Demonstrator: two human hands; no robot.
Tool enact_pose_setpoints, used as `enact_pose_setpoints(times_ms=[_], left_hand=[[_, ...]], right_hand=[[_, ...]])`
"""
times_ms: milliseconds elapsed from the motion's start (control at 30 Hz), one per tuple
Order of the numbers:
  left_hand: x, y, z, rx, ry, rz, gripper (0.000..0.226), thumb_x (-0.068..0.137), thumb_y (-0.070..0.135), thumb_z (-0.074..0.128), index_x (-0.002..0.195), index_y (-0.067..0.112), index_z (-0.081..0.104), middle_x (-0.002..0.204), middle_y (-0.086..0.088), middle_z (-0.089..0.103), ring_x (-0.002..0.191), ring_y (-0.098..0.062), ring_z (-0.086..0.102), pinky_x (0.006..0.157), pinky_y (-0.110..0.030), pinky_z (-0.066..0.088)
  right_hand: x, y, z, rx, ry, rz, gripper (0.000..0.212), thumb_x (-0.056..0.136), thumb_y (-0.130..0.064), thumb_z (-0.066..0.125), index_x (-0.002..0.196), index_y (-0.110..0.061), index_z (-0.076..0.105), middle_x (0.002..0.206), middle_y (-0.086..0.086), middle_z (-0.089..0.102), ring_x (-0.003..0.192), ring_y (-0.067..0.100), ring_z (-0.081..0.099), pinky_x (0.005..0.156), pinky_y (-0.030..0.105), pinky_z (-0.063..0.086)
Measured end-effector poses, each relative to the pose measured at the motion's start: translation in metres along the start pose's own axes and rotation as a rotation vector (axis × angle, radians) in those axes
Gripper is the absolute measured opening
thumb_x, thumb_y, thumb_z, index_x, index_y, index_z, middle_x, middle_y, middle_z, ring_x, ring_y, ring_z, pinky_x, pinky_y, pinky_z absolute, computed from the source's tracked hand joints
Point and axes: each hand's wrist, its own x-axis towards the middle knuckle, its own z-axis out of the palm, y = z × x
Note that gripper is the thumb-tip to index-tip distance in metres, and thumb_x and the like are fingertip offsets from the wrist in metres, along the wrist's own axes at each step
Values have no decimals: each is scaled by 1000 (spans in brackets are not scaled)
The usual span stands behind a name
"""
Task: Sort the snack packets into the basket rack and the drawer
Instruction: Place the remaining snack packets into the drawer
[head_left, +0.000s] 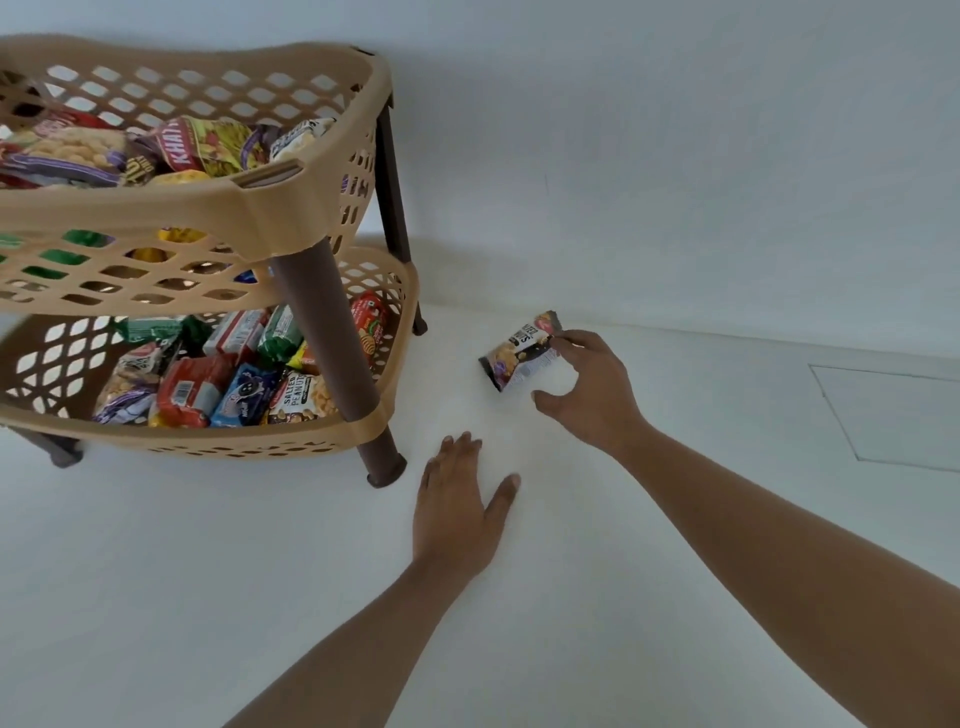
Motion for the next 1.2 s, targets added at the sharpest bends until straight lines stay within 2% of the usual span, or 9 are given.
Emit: enact_pose_setpoints(times_ms=[100,167,233,400,533,633,833,1000,1200], left_hand=[[-1,25,-23,-711,26,-363,80,82,71,54,143,22,40,147,2,46,129,-16,49,104,-32,41],[-3,35,-39,-1269,-136,-634,75,80,68,58,132,14,50,129,-7,61,107,-24,66,84,-39,58],[-14,35,-49,-1533,-286,-656,68,84,60,60,124,5,59,115,-15,70,98,-26,71,76,-39,60],[-67,17,-55,-1664,-210,-698,43,85,27,72,121,5,65,106,-13,74,85,-21,72,72,-33,59],[-120,-15,-79,-1807,-95,-663,48,76,19,73,119,0,63,106,-14,74,84,-20,74,64,-26,58],[-165,-46,-108,-1791,19,-577,43,81,18,70,120,2,63,114,-15,71,92,-21,73,67,-25,58],[-275,-127,-180,-1734,362,-485,31,87,20,65,113,5,71,113,-16,71,86,-20,73,61,-24,57],[-363,-204,-222,-1739,675,-813,30,84,17,65,110,2,66,90,-10,76,68,-14,73,54,-23,58],[-404,-298,-229,-1588,939,-1171,10,94,18,63,99,9,62,75,-7,73,64,-12,69,47,-21,55]], right_hand=[[-42,-13,-14,93,38,-61,65,68,-23,81,129,-12,61,130,-8,52,113,-2,50,95,5,32],[-75,-22,-21,189,62,-83,57,70,-18,80,124,-14,64,125,-11,55,113,-4,52,99,12,40],[-106,-32,-24,313,70,-86,50,73,-12,78,121,-14,66,123,-11,57,116,1,55,99,20,45],[-159,-59,-17,548,22,-126,39,76,-1,69,114,-13,69,122,-6,61,116,13,59,93,27,51],[-172,-82,7,717,35,-161,12,77,2,54,84,-2,63,111,3,64,105,17,62,81,35,53],[-179,-107,38,782,-37,-80,11,81,-6,49,84,-3,59,110,3,64,104,19,61,81,38,49],[-205,-163,116,378,-345,-296,40,96,-48,46,122,-21,57,140,-4,51,130,6,44,106,34,39],[-224,-211,181,-45,-500,-294,77,88,-74,7,148,-29,30,160,-4,20,148,16,11,115,54,-2],[-230,-245,223,-427,-487,-218,79,86,-71,0,153,-30,12,162,-7,6,149,21,-1,113,63,0]])
